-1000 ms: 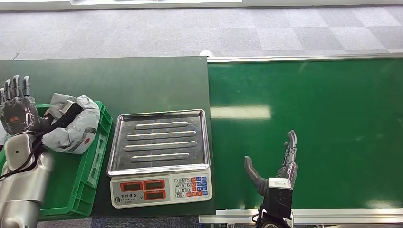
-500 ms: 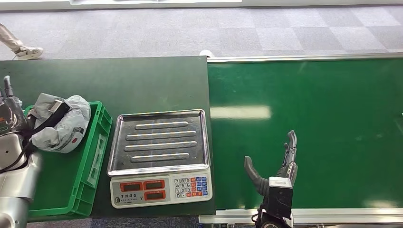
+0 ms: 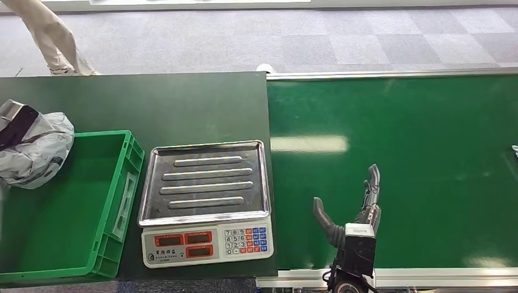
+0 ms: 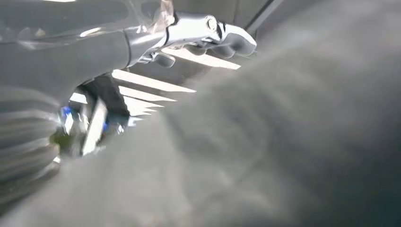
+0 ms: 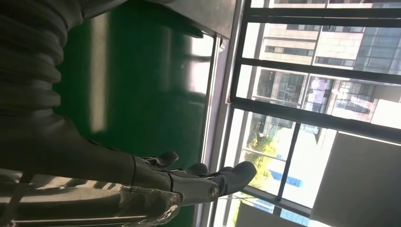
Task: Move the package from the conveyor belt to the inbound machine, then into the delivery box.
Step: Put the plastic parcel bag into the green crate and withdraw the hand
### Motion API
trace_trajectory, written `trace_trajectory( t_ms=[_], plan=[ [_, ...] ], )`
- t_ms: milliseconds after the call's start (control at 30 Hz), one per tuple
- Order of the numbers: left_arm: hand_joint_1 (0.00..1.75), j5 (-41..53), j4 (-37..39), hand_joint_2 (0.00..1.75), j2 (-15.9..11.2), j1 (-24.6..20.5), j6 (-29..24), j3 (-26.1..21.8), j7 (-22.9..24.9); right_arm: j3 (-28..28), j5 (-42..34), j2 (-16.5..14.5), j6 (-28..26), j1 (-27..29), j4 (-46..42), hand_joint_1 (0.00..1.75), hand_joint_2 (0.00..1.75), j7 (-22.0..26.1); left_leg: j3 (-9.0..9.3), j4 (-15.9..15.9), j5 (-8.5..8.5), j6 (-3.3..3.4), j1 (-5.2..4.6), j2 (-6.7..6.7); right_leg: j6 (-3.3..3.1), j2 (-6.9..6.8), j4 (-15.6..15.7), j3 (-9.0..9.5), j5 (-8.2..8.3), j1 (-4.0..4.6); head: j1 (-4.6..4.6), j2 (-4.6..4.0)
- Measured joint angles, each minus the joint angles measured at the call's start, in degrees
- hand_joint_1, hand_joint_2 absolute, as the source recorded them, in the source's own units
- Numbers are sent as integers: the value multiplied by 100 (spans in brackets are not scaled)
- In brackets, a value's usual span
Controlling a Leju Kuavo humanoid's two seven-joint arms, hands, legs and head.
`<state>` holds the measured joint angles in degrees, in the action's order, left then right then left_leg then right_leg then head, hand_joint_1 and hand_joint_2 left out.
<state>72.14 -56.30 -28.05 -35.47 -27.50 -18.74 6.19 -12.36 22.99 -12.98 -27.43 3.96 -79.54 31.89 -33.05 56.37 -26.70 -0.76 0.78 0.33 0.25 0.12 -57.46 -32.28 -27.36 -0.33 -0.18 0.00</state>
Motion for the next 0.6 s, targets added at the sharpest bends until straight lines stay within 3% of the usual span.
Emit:
trace_trajectory(
  t_ms=[67,133,467,533,600],
  plan=[
    [0,-690,-72,175,25,-142,124,-4,-462,12,-10,-1,19,-17,31,0,175,12,0,0,0,0,-2,-5,0,-5,0,4,0,-2,1,0],
    [0,-1128,-183,175,73,-203,190,23,-636,26,-28,-1,42,-32,65,0,175,43,0,0,0,0,-3,-2,0,-2,0,5,1,-3,0,0],
    [0,-1606,-412,175,160,-220,320,137,-736,100,-39,-1,54,-40,166,0,175,99,0,0,0,0,-2,3,-3,5,0,-1,3,-1,-2,0],
    [0,-2264,-482,175,191,-210,818,149,-904,111,-51,1,46,-41,183,0,175,117,0,0,0,0,-2,3,-3,4,0,0,3,-1,-1,0],
    [0,-2930,-570,175,188,-186,1852,228,-886,138,-72,2,38,-46,205,0,175,147,-1,0,0,0,-2,2,-3,2,0,4,2,-2,-1,0]
  ],
)
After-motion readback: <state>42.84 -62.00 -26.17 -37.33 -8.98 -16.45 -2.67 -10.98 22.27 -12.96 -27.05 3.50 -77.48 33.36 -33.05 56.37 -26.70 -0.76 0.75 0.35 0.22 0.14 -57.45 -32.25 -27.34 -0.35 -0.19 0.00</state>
